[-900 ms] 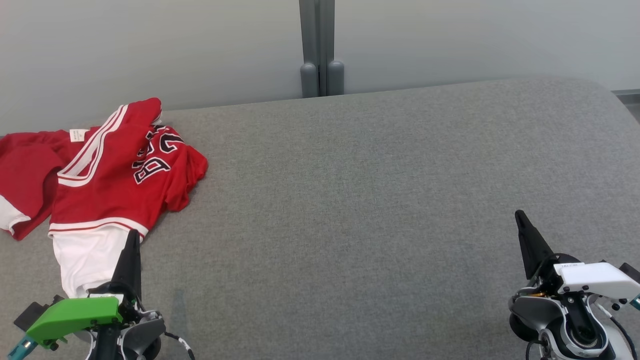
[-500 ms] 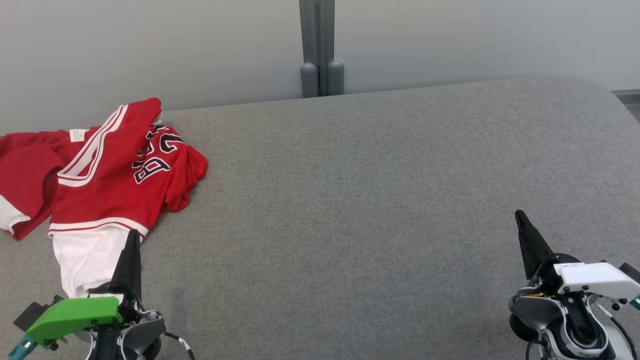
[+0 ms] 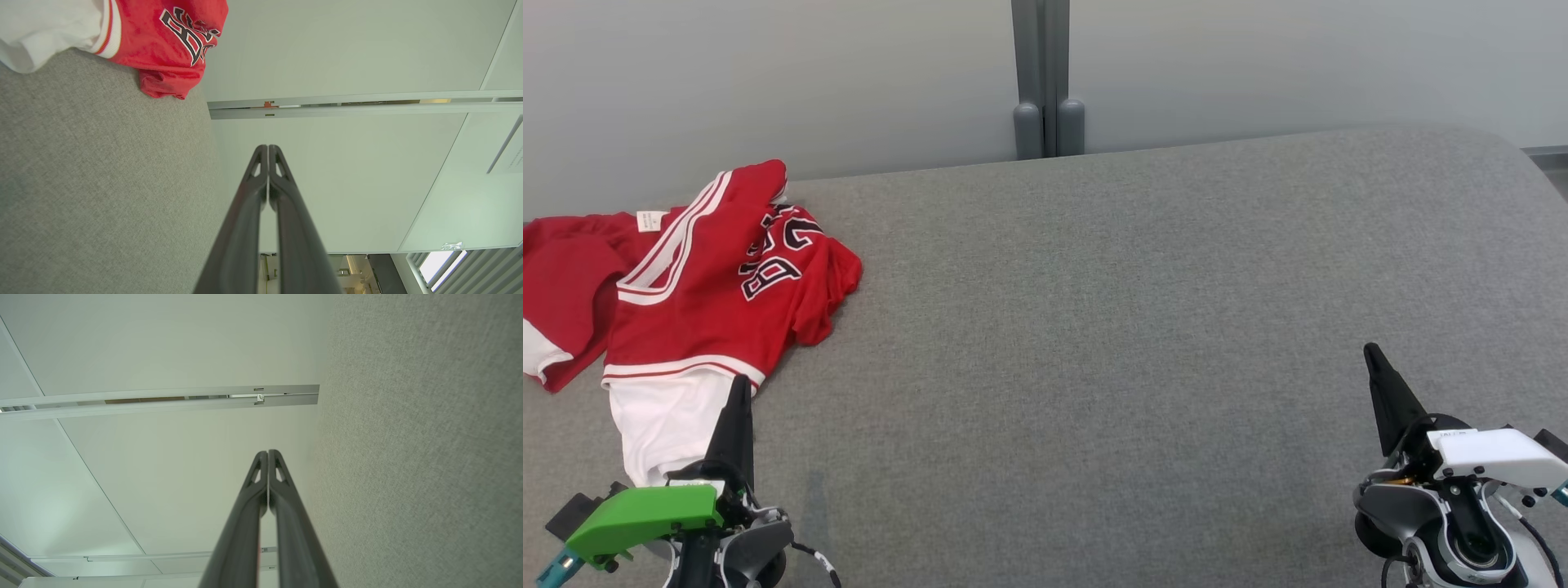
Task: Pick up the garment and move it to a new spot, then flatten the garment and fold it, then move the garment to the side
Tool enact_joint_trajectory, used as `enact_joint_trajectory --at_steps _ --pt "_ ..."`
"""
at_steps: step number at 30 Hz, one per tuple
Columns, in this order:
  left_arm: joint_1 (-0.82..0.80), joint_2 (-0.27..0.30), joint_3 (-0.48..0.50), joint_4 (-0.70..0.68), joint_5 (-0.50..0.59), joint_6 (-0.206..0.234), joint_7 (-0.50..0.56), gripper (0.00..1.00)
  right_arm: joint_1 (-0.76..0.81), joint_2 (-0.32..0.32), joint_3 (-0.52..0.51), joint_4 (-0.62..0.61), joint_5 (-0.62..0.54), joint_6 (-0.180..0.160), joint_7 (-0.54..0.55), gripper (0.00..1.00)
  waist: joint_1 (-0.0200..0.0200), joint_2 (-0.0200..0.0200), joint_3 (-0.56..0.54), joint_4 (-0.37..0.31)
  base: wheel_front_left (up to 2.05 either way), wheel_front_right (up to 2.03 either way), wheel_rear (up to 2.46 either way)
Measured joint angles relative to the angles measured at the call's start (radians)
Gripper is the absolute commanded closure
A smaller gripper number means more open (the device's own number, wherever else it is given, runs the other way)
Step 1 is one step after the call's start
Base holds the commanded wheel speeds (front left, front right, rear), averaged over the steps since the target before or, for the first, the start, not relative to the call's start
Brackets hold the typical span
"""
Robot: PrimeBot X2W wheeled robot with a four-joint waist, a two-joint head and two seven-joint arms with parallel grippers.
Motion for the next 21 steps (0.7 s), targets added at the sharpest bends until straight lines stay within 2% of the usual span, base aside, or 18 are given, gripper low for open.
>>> enact_joint_trajectory --at_steps 20,21 --pt "0.000 0.000 0.000 0.000 0.000 0.000 0.000 1.00 0.000 0.000 0.000 0.000 0.000 0.000 0.000 1.00 0.0000 0.0000 0.000 0.000 0.00 0.00 0.00" --pt "0.001 -0.001 0.000 0.002 0.000 0.001 0.000 0.00 0.001 0.001 0.000 0.002 0.000 0.000 0.000 0.00 0.0000 0.0000 0.000 0.000 0.00 0.00 0.00"
